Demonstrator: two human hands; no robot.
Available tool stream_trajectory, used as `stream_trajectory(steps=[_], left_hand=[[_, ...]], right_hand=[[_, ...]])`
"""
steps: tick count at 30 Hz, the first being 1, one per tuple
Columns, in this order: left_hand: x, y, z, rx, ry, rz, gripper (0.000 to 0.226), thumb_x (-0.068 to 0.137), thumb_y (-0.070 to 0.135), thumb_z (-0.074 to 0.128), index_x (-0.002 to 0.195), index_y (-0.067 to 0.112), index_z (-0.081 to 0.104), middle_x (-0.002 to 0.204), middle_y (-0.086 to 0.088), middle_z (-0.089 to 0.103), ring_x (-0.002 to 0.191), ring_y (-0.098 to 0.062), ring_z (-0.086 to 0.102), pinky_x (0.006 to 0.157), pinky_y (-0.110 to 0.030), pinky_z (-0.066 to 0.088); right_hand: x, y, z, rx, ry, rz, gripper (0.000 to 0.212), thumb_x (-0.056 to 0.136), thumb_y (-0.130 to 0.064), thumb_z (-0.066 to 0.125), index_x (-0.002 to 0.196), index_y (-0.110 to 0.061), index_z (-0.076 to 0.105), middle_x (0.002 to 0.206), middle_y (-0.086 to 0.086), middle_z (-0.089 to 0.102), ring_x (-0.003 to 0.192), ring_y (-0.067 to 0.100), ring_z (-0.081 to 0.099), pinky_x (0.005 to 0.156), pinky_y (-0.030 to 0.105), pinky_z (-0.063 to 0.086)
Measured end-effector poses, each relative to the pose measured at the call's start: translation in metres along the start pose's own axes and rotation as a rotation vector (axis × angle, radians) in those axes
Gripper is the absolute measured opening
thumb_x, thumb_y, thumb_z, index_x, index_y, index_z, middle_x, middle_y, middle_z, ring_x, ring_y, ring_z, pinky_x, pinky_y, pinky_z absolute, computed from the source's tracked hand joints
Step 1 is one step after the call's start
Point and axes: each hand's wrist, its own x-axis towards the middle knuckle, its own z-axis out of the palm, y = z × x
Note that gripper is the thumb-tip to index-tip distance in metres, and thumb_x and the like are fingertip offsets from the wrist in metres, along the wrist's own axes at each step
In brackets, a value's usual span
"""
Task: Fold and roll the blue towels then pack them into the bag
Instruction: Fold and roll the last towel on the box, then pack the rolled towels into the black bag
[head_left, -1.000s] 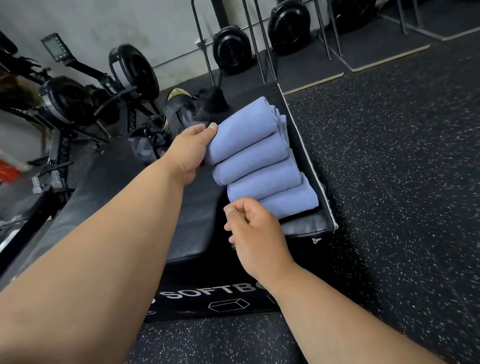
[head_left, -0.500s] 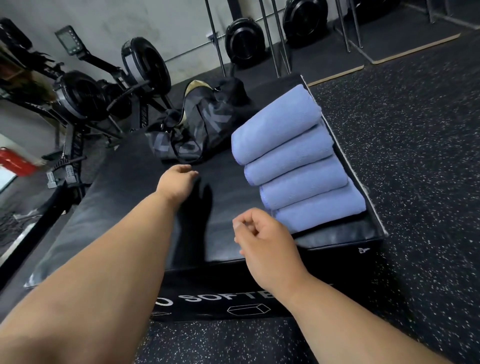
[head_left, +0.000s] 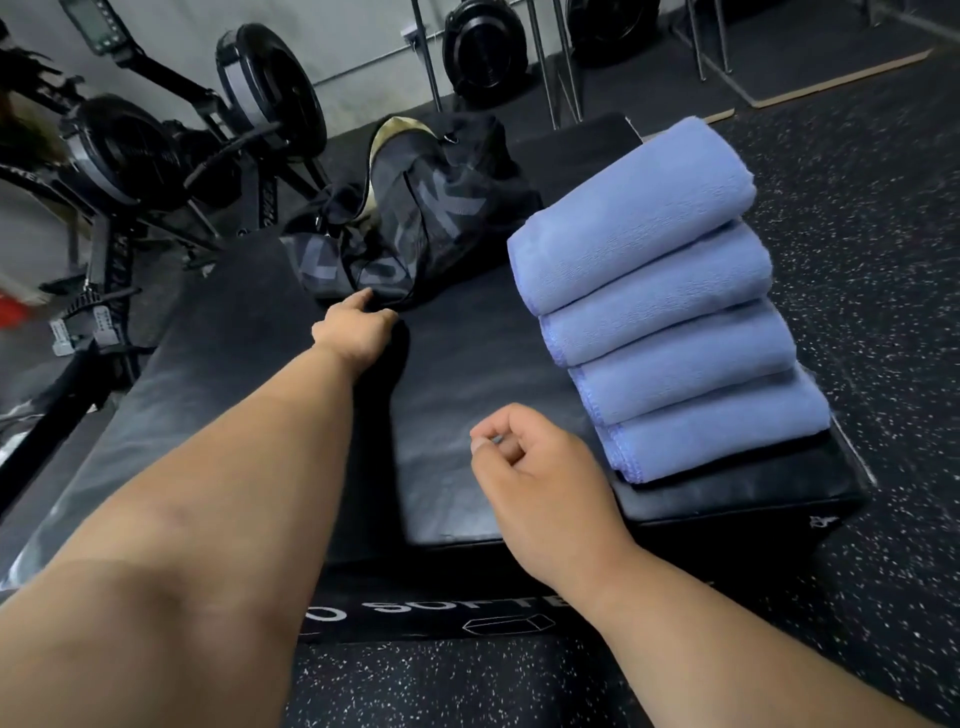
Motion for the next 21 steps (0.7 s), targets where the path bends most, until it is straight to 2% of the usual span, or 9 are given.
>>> stream_trajectory(steps=[4,7,9,10,11,13,15,19,21], left_hand=[[-0.009,0.005,0.006,-0.06,0.018,0.004,0.077,0.087,0.043,0.061,0.16,0.029,0.041,0.157,-0.009,0.052,0.143,-0.034,0.047,0.118,-0.04,0.04],[-0.02,-0.009,-0.003,-0.151,0.029,-0.011,0.086,0.072,0.049,0.057,0.154,0.024,0.05,0.142,-0.007,0.065,0.13,-0.034,0.06,0.111,-0.045,0.05],[-0.039,-0.018,-0.013,-0.278,0.069,-0.014,0.049,0.074,0.042,0.056,0.117,0.021,0.068,0.11,-0.002,0.073,0.111,-0.031,0.066,0.104,-0.044,0.055],[-0.057,-0.019,-0.02,-0.296,0.109,-0.009,0.015,0.083,0.033,0.057,0.094,0.025,0.064,0.092,0.009,0.067,0.102,-0.025,0.063,0.099,-0.039,0.053],[-0.077,-0.018,-0.025,-0.319,0.125,0.005,0.01,0.091,0.024,0.057,0.085,0.032,0.055,0.084,0.018,0.057,0.099,-0.02,0.057,0.093,-0.032,0.049],[-0.11,-0.029,-0.032,-0.331,0.126,0.038,0.023,0.098,0.017,0.056,0.089,0.038,0.051,0.085,0.027,0.051,0.098,-0.012,0.054,0.086,-0.024,0.043],[-0.147,-0.046,-0.041,-0.345,0.123,0.055,0.022,0.099,0.016,0.058,0.099,0.038,0.059,0.093,0.028,0.061,0.099,-0.009,0.06,0.084,-0.02,0.045],[-0.214,-0.091,-0.049,-0.34,0.058,0.014,0.041,0.089,0.029,0.065,0.13,0.03,0.068,0.107,0.015,0.077,0.105,-0.008,0.069,0.101,-0.03,0.053],[-0.254,-0.107,-0.052,-0.304,0.033,0.004,0.044,0.095,0.02,0.066,0.136,0.036,0.063,0.104,0.017,0.077,0.096,-0.005,0.07,0.089,-0.023,0.054]], right_hand=[[0.004,-0.001,0.005,-0.103,0.017,0.0,0.007,0.095,-0.037,0.06,0.091,-0.034,0.064,0.076,-0.02,0.068,0.066,0.007,0.061,0.061,0.03,0.05],[0.006,-0.001,0.008,-0.14,0.041,0.002,0.007,0.094,-0.038,0.059,0.091,-0.034,0.063,0.077,-0.021,0.068,0.07,0.008,0.061,0.064,0.034,0.051],[0.005,-0.002,0.009,-0.155,0.056,-0.003,0.007,0.093,-0.038,0.058,0.09,-0.034,0.063,0.077,-0.021,0.068,0.072,0.008,0.062,0.067,0.036,0.052],[0.005,-0.002,0.01,-0.161,0.065,-0.006,0.007,0.093,-0.038,0.059,0.089,-0.034,0.063,0.078,-0.021,0.068,0.073,0.007,0.062,0.068,0.036,0.052],[0.005,-0.003,0.01,-0.165,0.072,-0.008,0.007,0.093,-0.038,0.059,0.088,-0.034,0.063,0.078,-0.021,0.068,0.074,0.007,0.062,0.068,0.035,0.053],[0.002,-0.004,0.011,-0.168,0.074,-0.013,0.008,0.094,-0.037,0.06,0.088,-0.034,0.063,0.077,-0.021,0.068,0.074,0.007,0.062,0.068,0.035,0.052],[-0.001,-0.004,0.011,-0.17,0.074,-0.024,0.009,0.095,-0.037,0.06,0.087,-0.034,0.064,0.077,-0.019,0.068,0.073,0.007,0.062,0.067,0.035,0.052],[-0.01,-0.008,0.012,-0.095,0.027,-0.012,0.011,0.095,-0.036,0.058,0.088,-0.033,0.065,0.078,-0.011,0.07,0.073,0.011,0.066,0.071,0.04,0.057],[-0.016,-0.011,0.012,-0.064,0.015,-0.008,0.01,0.095,-0.035,0.058,0.088,-0.033,0.066,0.08,-0.008,0.071,0.075,0.014,0.068,0.074,0.042,0.058]])
